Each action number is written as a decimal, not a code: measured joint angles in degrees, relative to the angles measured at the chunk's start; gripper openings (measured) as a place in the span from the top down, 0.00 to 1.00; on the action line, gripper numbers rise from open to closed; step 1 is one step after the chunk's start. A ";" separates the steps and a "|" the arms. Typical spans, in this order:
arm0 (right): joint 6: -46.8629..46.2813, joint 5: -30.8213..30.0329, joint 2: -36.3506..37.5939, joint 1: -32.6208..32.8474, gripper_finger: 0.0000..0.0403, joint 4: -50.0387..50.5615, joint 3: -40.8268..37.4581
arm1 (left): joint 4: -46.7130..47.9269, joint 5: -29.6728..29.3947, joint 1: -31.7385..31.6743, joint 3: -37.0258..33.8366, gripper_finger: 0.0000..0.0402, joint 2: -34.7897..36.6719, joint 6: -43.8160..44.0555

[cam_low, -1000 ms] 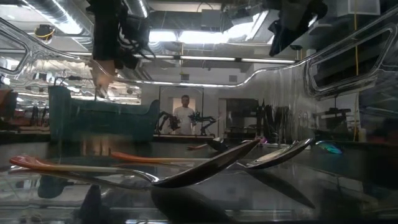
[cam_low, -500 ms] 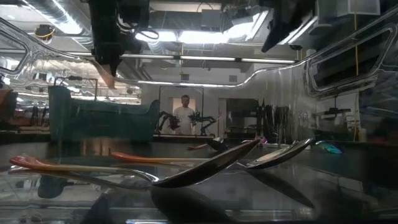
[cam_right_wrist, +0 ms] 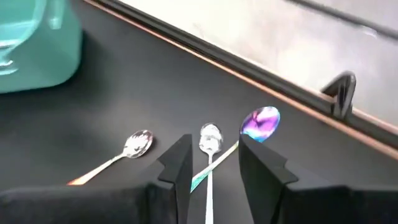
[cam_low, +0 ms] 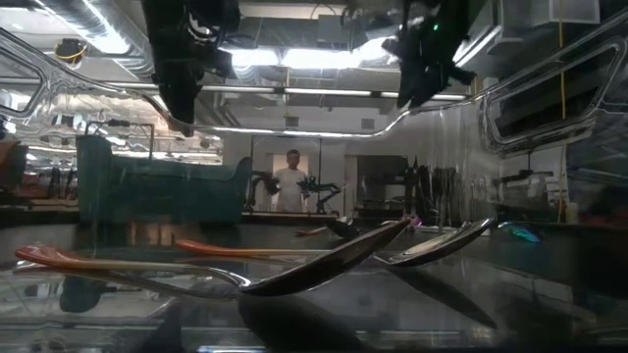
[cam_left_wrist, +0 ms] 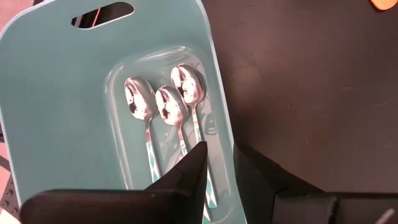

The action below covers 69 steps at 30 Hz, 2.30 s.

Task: Sort silverware by color (type)
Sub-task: Put the purple spoon into the yellow bin

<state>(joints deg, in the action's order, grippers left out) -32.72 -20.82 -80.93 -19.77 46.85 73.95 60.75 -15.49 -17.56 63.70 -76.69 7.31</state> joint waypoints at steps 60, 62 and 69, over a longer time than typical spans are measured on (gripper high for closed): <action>-16.73 16.33 -29.94 -12.90 0.71 -2.54 -1.92 | -0.55 -0.09 -0.02 0.02 0.82 0.00 -0.02; -16.66 16.33 -29.94 -12.90 0.71 -2.83 -2.28 | -0.56 -0.09 -0.02 0.02 0.82 0.00 -0.02; -16.51 16.33 -29.78 -12.88 0.71 -4.07 -3.30 | -1.37 -0.09 -0.02 0.02 0.82 0.00 -0.02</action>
<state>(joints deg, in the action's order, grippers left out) -49.23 -4.49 -110.72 -32.64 42.78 70.65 59.38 -15.57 -17.58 63.72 -76.69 7.29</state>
